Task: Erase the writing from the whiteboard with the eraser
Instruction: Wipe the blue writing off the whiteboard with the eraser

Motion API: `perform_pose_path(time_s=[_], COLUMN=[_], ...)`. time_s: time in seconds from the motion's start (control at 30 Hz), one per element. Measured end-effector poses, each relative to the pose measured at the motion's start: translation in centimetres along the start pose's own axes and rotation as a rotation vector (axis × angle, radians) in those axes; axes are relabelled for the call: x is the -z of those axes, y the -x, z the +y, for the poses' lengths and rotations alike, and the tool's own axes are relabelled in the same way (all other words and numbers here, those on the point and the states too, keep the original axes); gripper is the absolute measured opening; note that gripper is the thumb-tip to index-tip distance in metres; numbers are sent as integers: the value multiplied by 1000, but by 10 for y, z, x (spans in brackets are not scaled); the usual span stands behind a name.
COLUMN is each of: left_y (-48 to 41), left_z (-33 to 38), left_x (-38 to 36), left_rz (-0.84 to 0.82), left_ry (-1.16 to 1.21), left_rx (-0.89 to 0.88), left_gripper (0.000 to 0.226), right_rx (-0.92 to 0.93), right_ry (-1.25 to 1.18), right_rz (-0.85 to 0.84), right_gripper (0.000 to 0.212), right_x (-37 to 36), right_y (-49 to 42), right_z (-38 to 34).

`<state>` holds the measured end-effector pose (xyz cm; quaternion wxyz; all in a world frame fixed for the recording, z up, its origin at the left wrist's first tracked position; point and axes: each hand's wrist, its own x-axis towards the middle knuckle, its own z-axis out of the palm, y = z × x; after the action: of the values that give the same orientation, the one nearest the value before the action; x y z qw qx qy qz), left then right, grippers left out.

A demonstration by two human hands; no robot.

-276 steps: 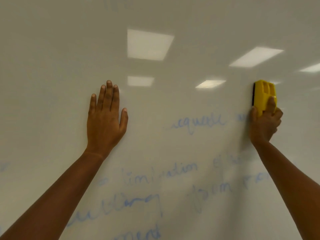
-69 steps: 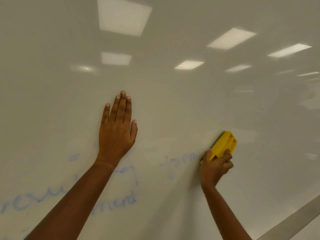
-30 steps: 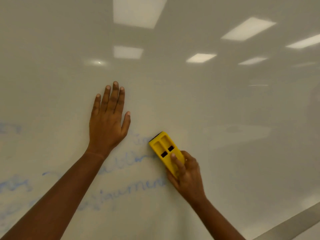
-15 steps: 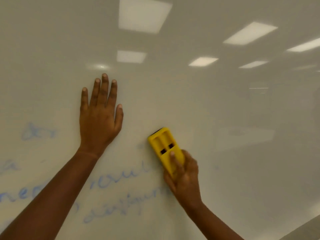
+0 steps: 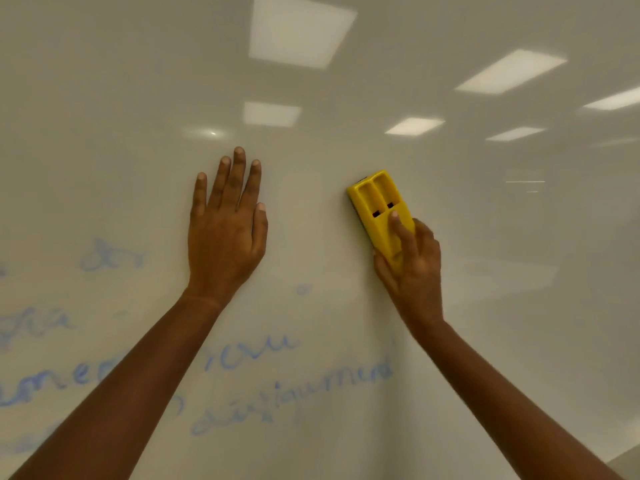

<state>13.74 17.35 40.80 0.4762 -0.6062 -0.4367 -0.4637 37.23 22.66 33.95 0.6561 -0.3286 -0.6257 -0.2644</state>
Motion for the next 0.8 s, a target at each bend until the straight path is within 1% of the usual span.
perform_pose_path(time_s=[0.03,0.07,0.17,0.27,0.33,0.37,0.4,0.43,0.5,0.53,0.6,0.63,0.67,0.7,0.8], left_y=[0,-1,-1,0,1,3,6,9,17,20,27,29,31,33,40], left_z=[0,0,1,2,2,3,3,3,3,3,3,4,4,6,11], left_x=[1,1,2,2,1,1,1,1,1,0,0,-1,-2,-3,-5], left_rz=[11,23,42,3,-36,-47,-54,-58,-64,-64,-58,-52,-49,-48,-51], left_ry=[26,53,108,45,-14,-32,-44,-53,-74,-82,-90,-89,-92,-97,-116], left_rx=[7,13,29,30,21,15,5,-4,-10,-6,8,13,18,22,34], left_gripper=[52,52,51,53,55,55,55,55,54,54,54,54,54,54,53], right_rx=[27,97,420,694,803,822,804,740,509,385,224,194,202,246,499], right_ry=[-2,4,28,90,113,116,113,107,81,70,39,24,11,5,21], right_rz=[-2,-22,-168,-311,-344,-341,-321,-279,-178,-138,-85,-70,-70,-85,-205], right_gripper=[56,52,37,39,32,30,30,34,53,56,52,51,50,49,43], right_x=[-5,-9,-15,-8,-1,2,5,5,6,6,3,1,-2,-4,-3], right_y=[9,22,68,88,76,65,52,39,18,11,10,14,21,30,67], right_z=[-6,-13,-23,-20,-14,-11,-7,-2,5,6,4,2,0,-1,4])
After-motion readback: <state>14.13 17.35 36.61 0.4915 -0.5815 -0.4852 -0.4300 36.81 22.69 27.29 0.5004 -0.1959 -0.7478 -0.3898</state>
